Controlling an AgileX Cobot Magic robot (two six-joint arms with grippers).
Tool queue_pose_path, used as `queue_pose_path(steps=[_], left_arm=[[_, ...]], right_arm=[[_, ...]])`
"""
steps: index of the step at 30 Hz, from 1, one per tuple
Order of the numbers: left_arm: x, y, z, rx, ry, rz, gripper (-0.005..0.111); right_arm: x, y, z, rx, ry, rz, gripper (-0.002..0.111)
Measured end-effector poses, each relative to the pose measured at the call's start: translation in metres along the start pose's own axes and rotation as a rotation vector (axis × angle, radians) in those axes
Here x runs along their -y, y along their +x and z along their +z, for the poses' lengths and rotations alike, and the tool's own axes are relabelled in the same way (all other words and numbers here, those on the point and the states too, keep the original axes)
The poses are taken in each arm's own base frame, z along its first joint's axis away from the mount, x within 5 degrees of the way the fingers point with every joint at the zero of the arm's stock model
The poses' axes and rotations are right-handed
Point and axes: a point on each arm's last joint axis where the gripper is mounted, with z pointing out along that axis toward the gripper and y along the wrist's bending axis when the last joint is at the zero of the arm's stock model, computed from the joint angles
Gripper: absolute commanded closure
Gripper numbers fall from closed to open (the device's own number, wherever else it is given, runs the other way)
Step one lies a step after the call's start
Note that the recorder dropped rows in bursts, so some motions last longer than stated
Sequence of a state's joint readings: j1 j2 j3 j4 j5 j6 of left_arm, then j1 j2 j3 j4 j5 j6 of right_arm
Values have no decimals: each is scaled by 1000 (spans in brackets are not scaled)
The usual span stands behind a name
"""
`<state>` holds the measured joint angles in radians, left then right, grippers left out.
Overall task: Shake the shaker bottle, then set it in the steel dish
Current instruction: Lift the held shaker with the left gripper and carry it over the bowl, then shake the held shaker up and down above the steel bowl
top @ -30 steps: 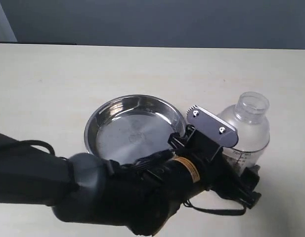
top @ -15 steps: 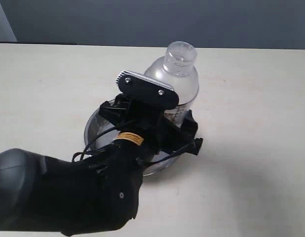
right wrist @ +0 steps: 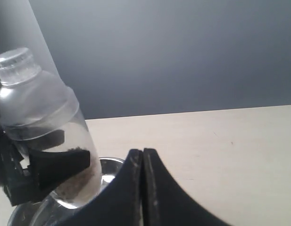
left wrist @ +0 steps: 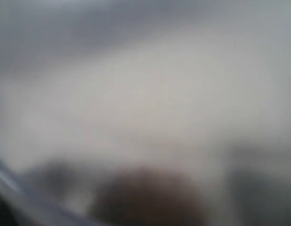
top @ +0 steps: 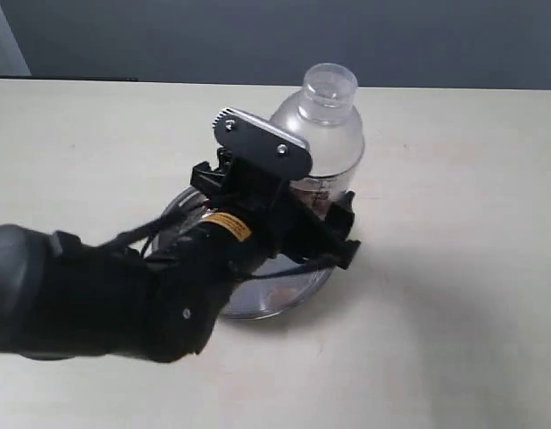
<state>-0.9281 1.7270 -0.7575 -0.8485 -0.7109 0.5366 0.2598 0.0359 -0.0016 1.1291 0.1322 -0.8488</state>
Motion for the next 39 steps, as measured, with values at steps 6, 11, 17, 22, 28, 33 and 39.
queue_pose_path(steps=[6, 11, 17, 22, 28, 33, 39], left_arm=[[-53, 11, -5, -58, -222, -346, 106], [-30, -10, 8, -4, 55, -122, 106], [-71, 11, 4, -162, -130, -325, 106], [-54, -3, 5, -123, 89, -82, 106], [-83, 9, -3, -152, -60, -310, 106], [-61, -6, 3, -135, 115, -114, 106], [-80, 3, -4, -167, 35, -251, 106]], right_arm=[[0, 0, 0, 0, 0, 0, 109], [0, 0, 0, 0, 0, 0, 109], [0, 0, 0, 0, 0, 0, 109], [0, 0, 0, 0, 0, 0, 109], [0, 0, 0, 0, 0, 0, 109], [0, 0, 0, 1, 1, 0, 109], [0, 0, 0, 1, 1, 0, 109]])
